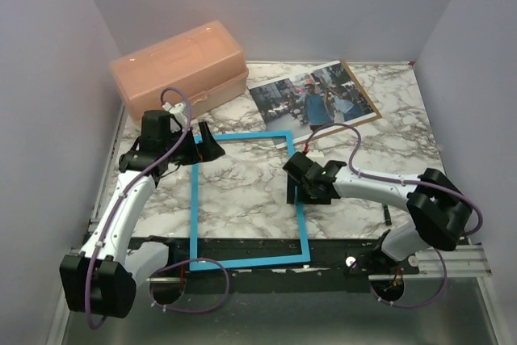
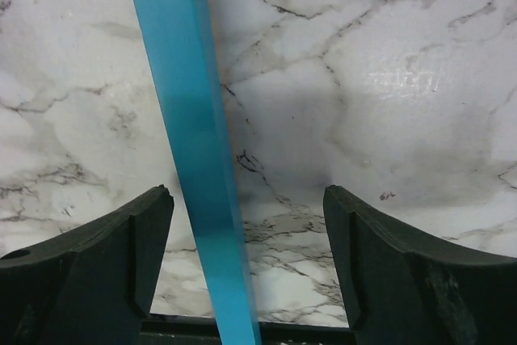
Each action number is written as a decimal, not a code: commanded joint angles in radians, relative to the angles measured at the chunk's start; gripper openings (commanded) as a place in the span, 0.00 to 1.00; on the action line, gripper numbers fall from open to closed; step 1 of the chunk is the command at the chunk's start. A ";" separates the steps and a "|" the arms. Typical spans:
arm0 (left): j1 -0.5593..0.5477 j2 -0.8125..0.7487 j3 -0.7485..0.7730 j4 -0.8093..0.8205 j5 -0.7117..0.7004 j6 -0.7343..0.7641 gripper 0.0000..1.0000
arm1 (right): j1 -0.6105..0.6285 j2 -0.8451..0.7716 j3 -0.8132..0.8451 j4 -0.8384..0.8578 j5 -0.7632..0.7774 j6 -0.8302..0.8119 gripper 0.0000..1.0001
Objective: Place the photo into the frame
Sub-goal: Adjust the photo frame at the center of the board.
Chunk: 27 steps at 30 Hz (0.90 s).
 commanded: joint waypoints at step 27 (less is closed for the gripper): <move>-0.726 0.621 0.187 0.168 -0.209 -0.459 0.87 | -0.056 -0.839 -0.007 -0.364 0.048 0.214 0.98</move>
